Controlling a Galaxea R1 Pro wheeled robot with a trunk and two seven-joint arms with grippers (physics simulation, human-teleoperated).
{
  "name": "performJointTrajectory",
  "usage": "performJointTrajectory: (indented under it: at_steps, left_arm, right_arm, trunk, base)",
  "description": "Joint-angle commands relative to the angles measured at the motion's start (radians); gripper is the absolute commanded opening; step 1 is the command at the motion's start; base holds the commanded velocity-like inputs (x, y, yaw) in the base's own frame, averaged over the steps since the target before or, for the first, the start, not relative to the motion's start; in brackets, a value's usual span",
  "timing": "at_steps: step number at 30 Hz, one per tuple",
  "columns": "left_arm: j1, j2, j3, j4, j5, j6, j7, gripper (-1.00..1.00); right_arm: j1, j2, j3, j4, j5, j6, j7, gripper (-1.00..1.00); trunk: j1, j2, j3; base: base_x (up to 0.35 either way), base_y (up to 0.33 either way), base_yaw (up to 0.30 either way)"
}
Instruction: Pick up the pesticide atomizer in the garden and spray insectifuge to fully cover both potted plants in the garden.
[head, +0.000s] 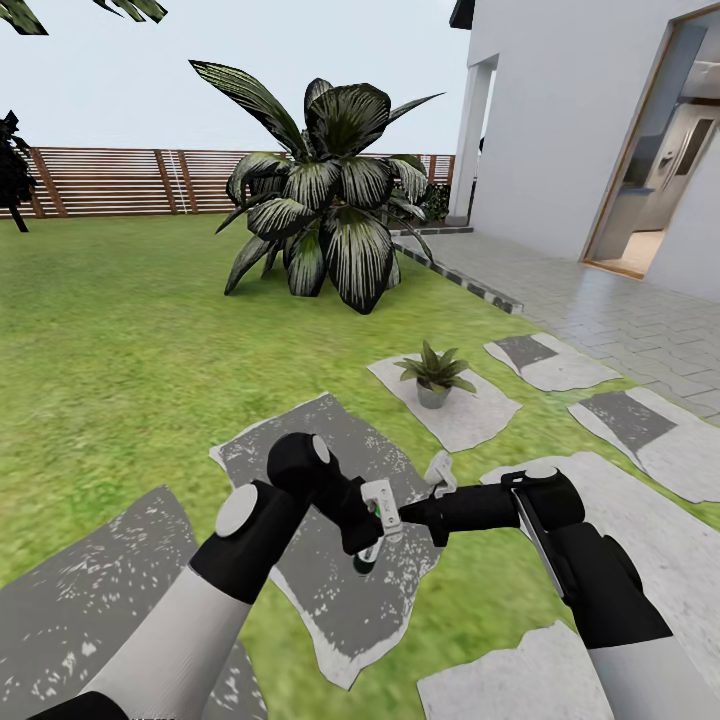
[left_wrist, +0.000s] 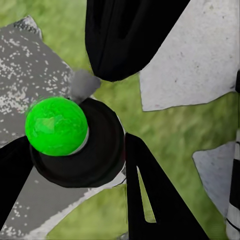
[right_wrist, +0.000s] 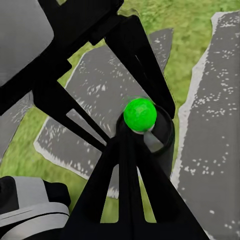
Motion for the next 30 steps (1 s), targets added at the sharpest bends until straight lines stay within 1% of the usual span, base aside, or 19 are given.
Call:
performJointTrajectory:
  at_steps: [1,6,8,10,12,13,15,17,18,20,21,23,24,26,27,28,29,30]
  left_arm:
    - [-0.001,0.0,0.0,0.007,-0.01,0.011,-0.009,-1.0]
    - [-0.003,0.0,0.007,0.042,-0.013,0.009,-0.007,-1.0]
    - [-0.003,0.0,0.022,0.056,-0.027,0.009,-0.006,-1.0]
    - [-0.004,0.015,0.039,0.06,-0.05,0.008,-0.006,-1.0]
    - [-0.004,0.028,0.063,0.061,-0.069,0.007,-0.006,-1.0]
    - [-0.004,0.037,0.079,0.062,-0.076,0.006,-0.006,-1.0]
    - [-0.004,0.052,0.097,0.062,-0.081,0.005,-0.006,-1.0]
    - [-0.004,0.079,0.112,0.062,-0.082,0.004,-0.006,-1.0]
    - [-0.004,0.101,0.125,0.062,-0.083,0.004,-0.006,-1.0]
    - [-0.004,0.131,0.149,0.062,-0.082,0.004,-0.006,-1.0]
    - [-0.004,0.146,0.176,0.061,-0.081,0.005,-0.006,-1.0]
    - [-0.004,0.157,0.217,0.061,-0.081,0.007,-0.005,-1.0]
    - [-0.004,0.158,0.229,0.06,-0.08,0.009,-0.005,-1.0]
    - [-0.003,0.159,0.26,0.058,-0.08,0.019,-0.006,-1.0]
    - [-0.003,0.159,0.277,0.058,-0.08,0.033,-0.007,-1.0]
    - [-0.003,0.159,0.313,0.058,-0.081,0.067,-0.007,-1.0]
    - [-0.003,0.16,0.34,0.058,-0.082,0.092,-0.007,-1.0]
    - [-0.003,0.161,0.381,0.058,-0.083,0.118,-0.007,-1.0]
  right_arm:
    - [-0.001,0.0,0.0,-0.001,0.008,0.007,0.008,-1.0]
    - [-0.001,0.0,0.0,-0.001,0.008,0.007,0.008,-1.0]
    - [-0.001,0.0,0.001,-0.001,0.009,0.007,0.009,-1.0]
    - [-0.001,0.0,0.001,-0.001,0.009,0.007,0.009,-1.0]
    - [-0.001,0.0,0.0,-0.001,0.009,0.007,0.009,-1.0]
    - [-0.001,0.0,0.001,-0.001,0.009,0.007,0.009,-1.0]
    - [-0.001,0.0,0.0,-0.001,0.009,0.007,0.009,-1.0]
    - [-0.001,0.0,-0.001,-0.001,0.009,0.007,0.008,-1.0]
    - [-0.001,0.0,-0.002,-0.001,0.009,0.007,0.008,-1.0]
    - [-0.001,-0.001,-0.003,-0.001,0.009,0.007,0.007,-1.0]
    - [-0.001,-0.004,-0.004,-0.001,0.009,0.007,0.006,-1.0]
    - [-0.001,-0.008,-0.005,0.0,0.011,0.007,0.005,-1.0]
    - [-0.001,-0.009,-0.006,0.0,0.012,0.007,0.004,1.0]
    - [-0.001,-0.021,-0.015,0.0,0.016,0.007,0.0,1.0]
    - [-0.001,-0.035,-0.029,0.0,0.025,0.007,0.0,1.0]
    - [-0.001,-0.068,-0.081,0.0,0.047,0.006,-0.001,1.0]
    - [-0.001,-0.092,-0.138,0.0,0.067,0.006,-0.002,1.0]
    - [-0.001,-0.121,-0.245,0.002,0.106,0.005,-0.003,1.0]
  trunk:
    - [0.0,0.0,-0.001]
    - [0.0,0.0,-0.001]
    - [0.0,0.0,-0.001]
    - [0.0,0.0,-0.001]
    - [0.0,0.0,-0.001]
    - [0.0,0.0,-0.001]
    - [0.0,0.0,-0.001]
    - [0.0,0.0,-0.001]
    - [0.0,0.0,-0.001]
    - [0.0,0.0,-0.001]
    - [0.0,0.0,-0.001]
    - [0.0,0.0,-0.001]
    - [0.0,0.0,-0.001]
    - [0.0,0.0,-0.001]
    - [0.0,0.0,-0.001]
    - [0.0,0.0,-0.001]
    - [0.0,0.0,-0.001]
    - [0.0,0.0,-0.001]
  base:
    - [0.0,0.0,0.0]
    - [0.0,0.0,0.0]
    - [0.0,0.0,0.0]
    - [0.0,0.0,0.0]
    - [0.0,0.0,0.0]
    - [0.0,0.0,0.0]
    - [0.0,0.0,0.0]
    - [0.0,0.0,0.0]
    - [0.0,0.0,0.0]
    - [0.0,0.0,0.0]
    - [0.0,0.0,0.0]
    - [0.0,0.0,0.0]
    - [0.0,0.0,0.0]
    - [0.0,0.0,0.0]
    - [0.0,0.0,0.0]
    - [0.0,0.0,0.0]
    - [0.0,0.0,0.0]
    - [0.0,0.0,0.0]
